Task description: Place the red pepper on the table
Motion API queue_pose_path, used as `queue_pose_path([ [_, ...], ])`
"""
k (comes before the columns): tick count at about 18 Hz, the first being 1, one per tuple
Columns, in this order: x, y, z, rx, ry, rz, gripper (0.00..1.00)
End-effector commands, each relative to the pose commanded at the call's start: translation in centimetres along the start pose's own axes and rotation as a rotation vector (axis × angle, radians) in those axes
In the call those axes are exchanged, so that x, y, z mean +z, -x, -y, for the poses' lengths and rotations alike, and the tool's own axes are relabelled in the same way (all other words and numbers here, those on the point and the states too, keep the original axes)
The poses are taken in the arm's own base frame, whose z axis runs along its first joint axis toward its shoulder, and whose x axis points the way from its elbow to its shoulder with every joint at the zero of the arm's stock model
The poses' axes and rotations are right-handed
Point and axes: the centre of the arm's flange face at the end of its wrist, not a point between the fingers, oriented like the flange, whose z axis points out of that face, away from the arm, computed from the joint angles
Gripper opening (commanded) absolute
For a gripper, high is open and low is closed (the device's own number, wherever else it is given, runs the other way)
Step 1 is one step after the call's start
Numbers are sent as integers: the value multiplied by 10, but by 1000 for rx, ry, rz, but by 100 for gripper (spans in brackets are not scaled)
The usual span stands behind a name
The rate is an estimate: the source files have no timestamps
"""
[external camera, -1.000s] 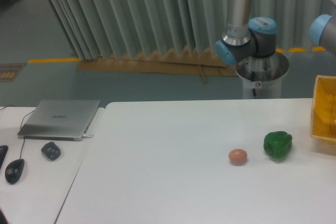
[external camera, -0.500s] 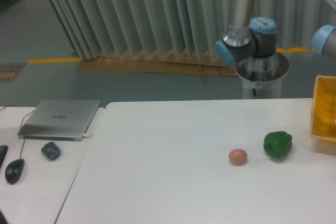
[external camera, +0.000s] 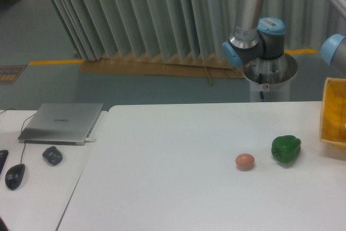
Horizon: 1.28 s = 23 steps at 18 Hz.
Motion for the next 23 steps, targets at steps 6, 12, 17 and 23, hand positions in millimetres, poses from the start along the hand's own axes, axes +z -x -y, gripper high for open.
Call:
queue_pose_path([
  [6, 1, 1, -1, -5, 3, 3, 81],
  [12, 1, 2, 3, -31, 6, -2, 42],
  [17, -11, -1, 1, -37, 12, 14, 42],
  [23, -39, -13, 2, -54, -117, 97, 40],
])
